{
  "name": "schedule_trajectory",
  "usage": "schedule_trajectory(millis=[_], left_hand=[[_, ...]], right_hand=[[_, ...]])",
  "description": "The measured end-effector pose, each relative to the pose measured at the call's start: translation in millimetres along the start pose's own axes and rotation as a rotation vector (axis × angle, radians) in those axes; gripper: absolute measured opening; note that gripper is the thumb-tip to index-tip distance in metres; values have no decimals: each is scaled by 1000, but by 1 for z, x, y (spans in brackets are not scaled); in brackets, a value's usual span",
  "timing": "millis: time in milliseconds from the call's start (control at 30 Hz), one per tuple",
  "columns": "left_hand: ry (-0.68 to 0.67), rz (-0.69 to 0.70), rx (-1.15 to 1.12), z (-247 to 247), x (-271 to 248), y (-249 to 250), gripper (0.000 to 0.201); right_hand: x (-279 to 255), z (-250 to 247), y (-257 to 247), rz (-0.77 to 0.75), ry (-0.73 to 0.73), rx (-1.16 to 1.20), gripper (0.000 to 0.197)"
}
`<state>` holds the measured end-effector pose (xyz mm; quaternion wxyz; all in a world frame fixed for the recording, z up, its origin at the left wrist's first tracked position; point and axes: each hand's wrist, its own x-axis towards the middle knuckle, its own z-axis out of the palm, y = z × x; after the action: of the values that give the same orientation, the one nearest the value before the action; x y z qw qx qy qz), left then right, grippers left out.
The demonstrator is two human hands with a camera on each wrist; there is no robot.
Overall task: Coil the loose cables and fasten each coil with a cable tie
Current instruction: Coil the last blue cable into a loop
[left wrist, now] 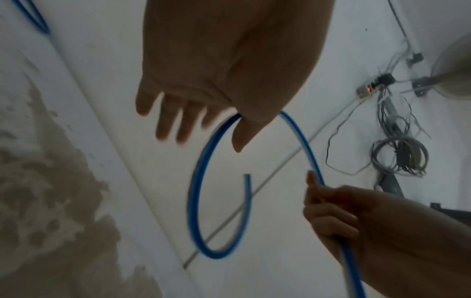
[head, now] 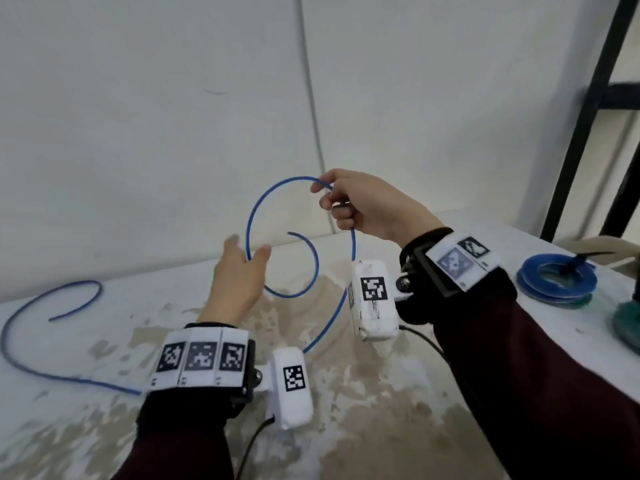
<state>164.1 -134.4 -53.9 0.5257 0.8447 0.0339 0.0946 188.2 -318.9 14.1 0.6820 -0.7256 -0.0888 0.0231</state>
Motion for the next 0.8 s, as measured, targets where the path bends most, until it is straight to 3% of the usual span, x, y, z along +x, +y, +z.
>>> schedule_trajectory(millis=[33, 100, 167, 233, 300, 400, 467, 533, 700, 800], left_hand=[[-11, 29, -24, -6, -2, 2, 29], [-27, 99, -10, -17, -9, 11, 30], [21, 225, 250, -27, -20, 26, 30], [109, 342, 544, -34, -27, 37, 26], [145, 358, 671, -38, -34, 44, 23], [148, 351, 733, -38, -35, 45, 21], [148, 363, 696, -43, -34, 45, 20], [107, 381, 550, -54, -32, 46, 17], [-255, 404, -95, -84, -47, 57, 11], [-242, 461, -128, -89, -51, 60, 19]], right_hand=[[-8, 3, -4, -15, 10, 16, 32], [-19, 8, -8, -31, 71, -50, 29], [-28, 11, -8, -96, 181, -301, 26], [-33, 16, -7, -248, 260, -471, 37], [-38, 25, -9, -384, 220, -528, 38], [-42, 42, -10, -431, 16, -686, 20], [-43, 48, -9, -442, -42, -755, 6], [-40, 42, -10, -459, 27, -725, 11], [-43, 8, -20, -440, 231, -651, 26], [-54, 2, -28, -410, 167, -645, 17]])
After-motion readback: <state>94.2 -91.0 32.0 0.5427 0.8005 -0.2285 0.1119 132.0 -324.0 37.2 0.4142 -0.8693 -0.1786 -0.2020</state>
